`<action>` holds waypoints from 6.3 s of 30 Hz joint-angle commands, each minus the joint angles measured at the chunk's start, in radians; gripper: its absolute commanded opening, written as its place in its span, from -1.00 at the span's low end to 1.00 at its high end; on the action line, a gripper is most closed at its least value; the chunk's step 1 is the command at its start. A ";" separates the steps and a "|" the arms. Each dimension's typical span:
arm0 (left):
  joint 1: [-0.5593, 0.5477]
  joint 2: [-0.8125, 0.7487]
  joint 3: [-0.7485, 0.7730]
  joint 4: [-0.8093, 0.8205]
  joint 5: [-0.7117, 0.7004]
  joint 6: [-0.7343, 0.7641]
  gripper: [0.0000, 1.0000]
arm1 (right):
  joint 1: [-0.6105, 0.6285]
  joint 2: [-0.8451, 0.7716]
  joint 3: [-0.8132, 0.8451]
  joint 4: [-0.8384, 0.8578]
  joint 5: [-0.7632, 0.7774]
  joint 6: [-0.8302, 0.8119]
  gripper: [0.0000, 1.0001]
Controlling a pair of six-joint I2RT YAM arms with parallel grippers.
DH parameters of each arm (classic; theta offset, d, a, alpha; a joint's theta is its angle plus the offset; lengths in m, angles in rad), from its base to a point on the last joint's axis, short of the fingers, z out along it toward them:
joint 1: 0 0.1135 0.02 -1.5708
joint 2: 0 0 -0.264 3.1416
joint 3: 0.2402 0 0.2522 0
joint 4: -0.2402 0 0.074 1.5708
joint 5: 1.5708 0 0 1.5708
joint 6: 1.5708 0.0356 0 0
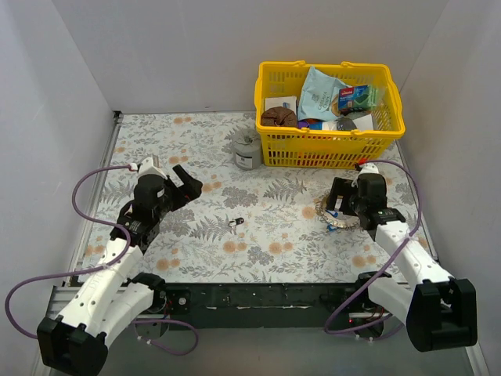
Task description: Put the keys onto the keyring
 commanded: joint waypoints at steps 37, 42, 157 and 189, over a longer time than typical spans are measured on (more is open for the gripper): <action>0.000 0.281 0.082 0.166 0.384 0.026 0.96 | 0.622 0.398 0.406 -0.110 -0.084 0.161 0.65; -0.039 0.312 0.037 0.227 0.444 -0.034 0.96 | 0.566 0.259 0.264 -0.075 -0.047 0.178 0.66; -0.395 0.999 0.416 0.037 0.168 -0.044 -0.50 | 0.357 0.556 0.236 0.040 -0.400 0.230 0.38; -0.492 0.899 0.263 0.074 0.205 -0.160 -0.51 | 0.358 0.695 0.437 0.001 -0.426 0.175 0.39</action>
